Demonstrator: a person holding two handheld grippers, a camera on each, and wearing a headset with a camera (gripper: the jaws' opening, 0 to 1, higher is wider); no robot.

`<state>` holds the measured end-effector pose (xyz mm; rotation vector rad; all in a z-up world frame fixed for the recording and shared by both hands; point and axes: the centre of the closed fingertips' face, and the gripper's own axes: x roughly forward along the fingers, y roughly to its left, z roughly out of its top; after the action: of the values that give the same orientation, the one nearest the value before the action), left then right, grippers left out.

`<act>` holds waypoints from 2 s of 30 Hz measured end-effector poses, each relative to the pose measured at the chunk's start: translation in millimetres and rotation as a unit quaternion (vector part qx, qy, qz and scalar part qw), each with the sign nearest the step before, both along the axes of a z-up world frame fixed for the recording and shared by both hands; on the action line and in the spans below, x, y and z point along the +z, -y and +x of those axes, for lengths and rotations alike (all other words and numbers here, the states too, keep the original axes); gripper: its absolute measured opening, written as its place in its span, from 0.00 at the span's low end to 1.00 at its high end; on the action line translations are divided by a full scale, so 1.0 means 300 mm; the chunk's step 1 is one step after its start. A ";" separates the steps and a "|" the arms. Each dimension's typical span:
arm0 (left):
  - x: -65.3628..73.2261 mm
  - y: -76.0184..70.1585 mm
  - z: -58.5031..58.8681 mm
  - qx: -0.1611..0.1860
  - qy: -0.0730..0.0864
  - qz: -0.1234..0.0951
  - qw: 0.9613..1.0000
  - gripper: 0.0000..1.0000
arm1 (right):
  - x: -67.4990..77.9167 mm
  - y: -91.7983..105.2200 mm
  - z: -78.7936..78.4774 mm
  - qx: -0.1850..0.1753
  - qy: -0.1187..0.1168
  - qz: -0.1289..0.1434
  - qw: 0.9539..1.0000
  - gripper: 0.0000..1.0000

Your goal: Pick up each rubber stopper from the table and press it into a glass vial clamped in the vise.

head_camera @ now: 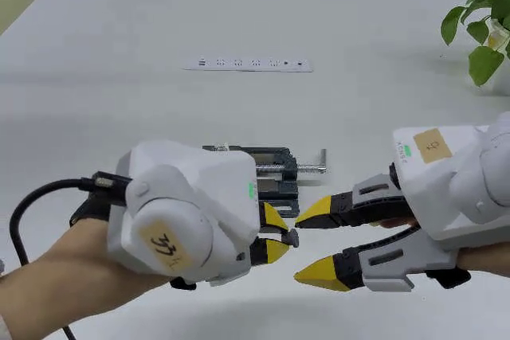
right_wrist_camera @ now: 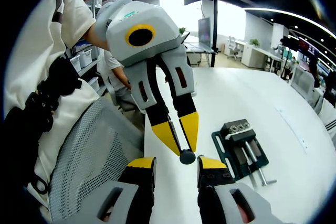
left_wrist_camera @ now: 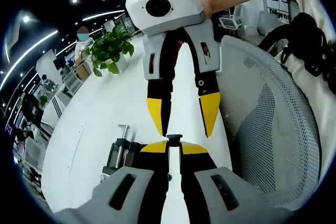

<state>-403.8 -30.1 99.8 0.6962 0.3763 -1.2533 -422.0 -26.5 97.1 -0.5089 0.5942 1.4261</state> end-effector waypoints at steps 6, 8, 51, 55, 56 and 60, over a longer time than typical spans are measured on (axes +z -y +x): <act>-0.008 0.002 -0.005 -0.002 0.000 0.000 1.000 0.03 | 0.002 -0.001 -0.004 0.001 -0.002 0.001 1.000 0.24; -0.010 0.003 -0.008 -0.001 -0.002 -0.001 1.000 0.03 | 0.000 0.000 -0.006 0.002 -0.002 -0.001 1.000 0.23; -0.027 0.014 -0.041 -0.001 -0.031 -0.031 0.999 0.04 | -0.023 0.014 0.002 0.019 0.008 -0.019 1.000 0.07; -0.030 0.012 -0.039 0.004 -0.036 -0.041 0.998 0.04 | -0.025 0.013 0.005 0.019 0.002 -0.019 1.000 0.07; -0.030 0.011 -0.038 0.006 -0.038 -0.043 0.998 0.04 | -0.025 0.012 0.006 0.019 0.000 -0.018 1.000 0.06; -0.035 0.006 -0.033 0.011 -0.046 -0.053 0.997 0.05 | -0.031 0.006 0.012 0.022 -0.009 -0.020 1.000 0.06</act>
<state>-413.6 -31.9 89.2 0.5438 0.3888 -1.2774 -418.3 -28.3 87.8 -0.5443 0.6293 1.4645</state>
